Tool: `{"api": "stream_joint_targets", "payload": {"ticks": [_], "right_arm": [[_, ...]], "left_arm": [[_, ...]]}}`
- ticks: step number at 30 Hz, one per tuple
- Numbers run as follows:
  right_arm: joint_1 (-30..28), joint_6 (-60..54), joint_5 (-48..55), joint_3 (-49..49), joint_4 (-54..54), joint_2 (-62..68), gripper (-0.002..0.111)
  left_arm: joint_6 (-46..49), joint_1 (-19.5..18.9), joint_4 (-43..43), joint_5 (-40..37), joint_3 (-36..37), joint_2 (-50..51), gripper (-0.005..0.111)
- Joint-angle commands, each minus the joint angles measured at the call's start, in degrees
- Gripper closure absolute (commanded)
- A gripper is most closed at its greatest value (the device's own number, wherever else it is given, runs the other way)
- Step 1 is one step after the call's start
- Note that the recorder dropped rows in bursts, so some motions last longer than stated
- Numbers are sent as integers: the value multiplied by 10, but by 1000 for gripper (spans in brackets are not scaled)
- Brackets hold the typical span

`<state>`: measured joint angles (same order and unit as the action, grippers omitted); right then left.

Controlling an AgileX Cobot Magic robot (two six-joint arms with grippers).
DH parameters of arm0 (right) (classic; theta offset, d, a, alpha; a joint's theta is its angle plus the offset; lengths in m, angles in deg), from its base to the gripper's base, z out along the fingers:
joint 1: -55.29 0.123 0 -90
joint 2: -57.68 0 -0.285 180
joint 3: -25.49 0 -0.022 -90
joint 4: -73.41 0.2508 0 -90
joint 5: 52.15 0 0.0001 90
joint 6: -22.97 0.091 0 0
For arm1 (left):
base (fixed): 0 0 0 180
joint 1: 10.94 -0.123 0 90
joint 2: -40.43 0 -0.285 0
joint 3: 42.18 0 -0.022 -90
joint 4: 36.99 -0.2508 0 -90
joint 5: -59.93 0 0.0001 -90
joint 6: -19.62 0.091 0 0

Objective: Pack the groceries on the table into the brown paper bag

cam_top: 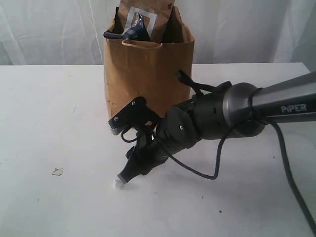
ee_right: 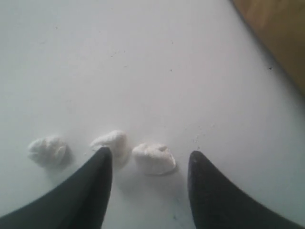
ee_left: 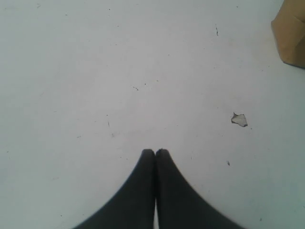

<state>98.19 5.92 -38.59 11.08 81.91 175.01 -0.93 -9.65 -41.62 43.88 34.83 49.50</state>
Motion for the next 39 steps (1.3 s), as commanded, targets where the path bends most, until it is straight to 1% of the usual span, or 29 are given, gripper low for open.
{"api": "stream_joint_targets", "payload": {"ticks": [1, 3, 4, 8, 16, 24, 28, 29, 31, 34, 35, 36, 37, 38, 39], "right_arm": [[0, -12, 4, 14, -4, 20, 61], [0, -12, 2, 14, -4, 21, 63], [0, -12, -3, 14, -4, 21, 66], [0, -12, -13, 14, -4, 24, 83], [0, -8, 8, 14, -4, 25, 108], [0, -8, 80, 14, -2, 10, 108], [3, -8, 72, 14, -2, -10, 108], [3, -10, 65, 14, -2, -11, 108], [3, -28, 59, 14, -2, -7, 101], [7, -89, 73, 17, -2, 7, 79], [7, -103, 72, 18, -2, 10, 68], [7, -114, 65, 18, -2, 12, 61], [8, -118, 55, 18, -2, 13, 55], [8, -126, 39, 18, -2, 15, 52], [8, -129, 25, 18, -2, 15, 50]], "left_arm": [[-1, -3, -3, 1, 2, -2, 107], [-1, -3, -3, 1, 2, -2, 107], [-1, -3, -3, 1, 2, -2, 107], [-1, -3, -3, 1, 2, -2, 107], [-1, -3, -3, 1, 2, -2, 107], [-1, -3, -3, 1, 2, -2, 107], [-1, -3, -3, 1, 2, -2, 107], [-1, -3, -3, 1, 2, -2, 107], [-1, -3, -3, 1, 2, -2, 107], [-1, -3, -3, 1, 2, -2, 107], [-1, -3, -3, 1, 2, -2, 107], [-1, -3, -3, 1, 2, -2, 107], [-1, -3, -3, 1, 2, -2, 107], [-1, -3, -3, 1, 2, -2, 107], [-1, -3, -3, 1, 2, -2, 107]]}}
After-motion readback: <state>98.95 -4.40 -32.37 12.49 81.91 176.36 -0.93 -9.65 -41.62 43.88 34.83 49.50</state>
